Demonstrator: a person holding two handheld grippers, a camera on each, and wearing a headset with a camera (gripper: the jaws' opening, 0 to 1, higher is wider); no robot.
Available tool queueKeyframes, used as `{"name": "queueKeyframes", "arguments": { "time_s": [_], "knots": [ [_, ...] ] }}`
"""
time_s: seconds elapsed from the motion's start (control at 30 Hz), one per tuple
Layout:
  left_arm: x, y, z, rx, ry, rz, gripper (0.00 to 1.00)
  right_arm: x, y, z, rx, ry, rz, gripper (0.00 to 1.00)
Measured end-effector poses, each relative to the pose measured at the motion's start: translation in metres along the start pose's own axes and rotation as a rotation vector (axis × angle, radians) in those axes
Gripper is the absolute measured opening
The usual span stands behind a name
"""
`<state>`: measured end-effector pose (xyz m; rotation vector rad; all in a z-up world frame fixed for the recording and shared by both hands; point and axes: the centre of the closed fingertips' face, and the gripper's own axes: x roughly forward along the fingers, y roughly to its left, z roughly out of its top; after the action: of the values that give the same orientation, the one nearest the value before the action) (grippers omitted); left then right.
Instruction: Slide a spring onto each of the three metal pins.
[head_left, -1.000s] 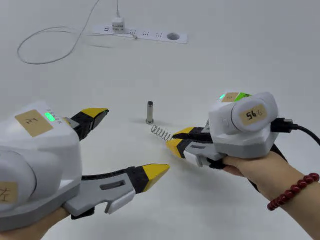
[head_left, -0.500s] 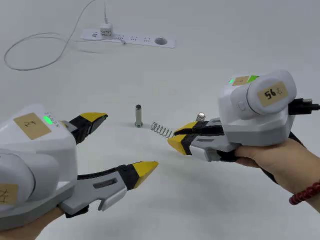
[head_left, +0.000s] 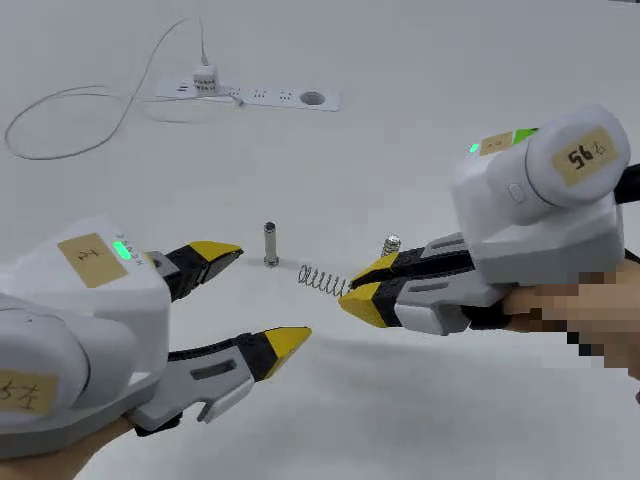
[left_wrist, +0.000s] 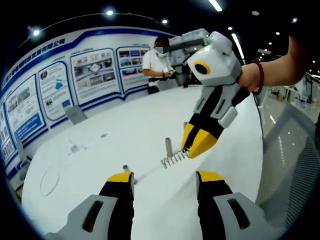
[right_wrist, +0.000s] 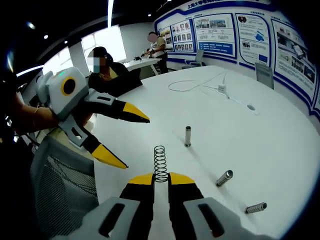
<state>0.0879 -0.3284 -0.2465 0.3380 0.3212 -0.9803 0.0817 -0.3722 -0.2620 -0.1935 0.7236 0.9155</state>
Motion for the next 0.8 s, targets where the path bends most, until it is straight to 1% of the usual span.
{"name": "queueKeyframes", "arguments": {
  "time_s": [0.07, 0.23, 0.3, 0.33, 0.57, 0.7, 0.8],
  "knots": [
    [0.001, -0.005, 0.001, 0.003, 0.003, -0.026, 0.49, -0.002, 0.003, -0.002, -0.012, 0.015, 0.012, 0.11],
    [0.004, -0.019, 0.002, 0.047, 0.013, -0.085, 0.43, -0.008, 0.012, -0.006, -0.037, 0.038, 0.049, 0.11],
    [0.005, -0.023, 0.001, 0.065, 0.021, -0.105, 0.40, -0.009, 0.014, -0.008, -0.053, 0.048, 0.070, 0.11],
    [0.005, -0.025, 0.001, 0.070, 0.023, -0.111, 0.40, -0.010, 0.015, -0.008, -0.057, 0.048, 0.072, 0.11],
    [0.006, -0.037, 0.000, 0.077, 0.029, -0.166, 0.32, -0.015, 0.025, -0.013, -0.098, 0.078, 0.140, 0.11],
    [0.006, -0.042, 0.000, 0.080, 0.031, -0.193, 0.27, -0.017, 0.031, -0.014, -0.108, 0.088, 0.175, 0.11],
    [0.006, -0.046, 0.001, 0.075, 0.030, -0.218, 0.26, -0.018, 0.034, -0.016, -0.132, 0.102, 0.200, 0.11]
  ]
}}
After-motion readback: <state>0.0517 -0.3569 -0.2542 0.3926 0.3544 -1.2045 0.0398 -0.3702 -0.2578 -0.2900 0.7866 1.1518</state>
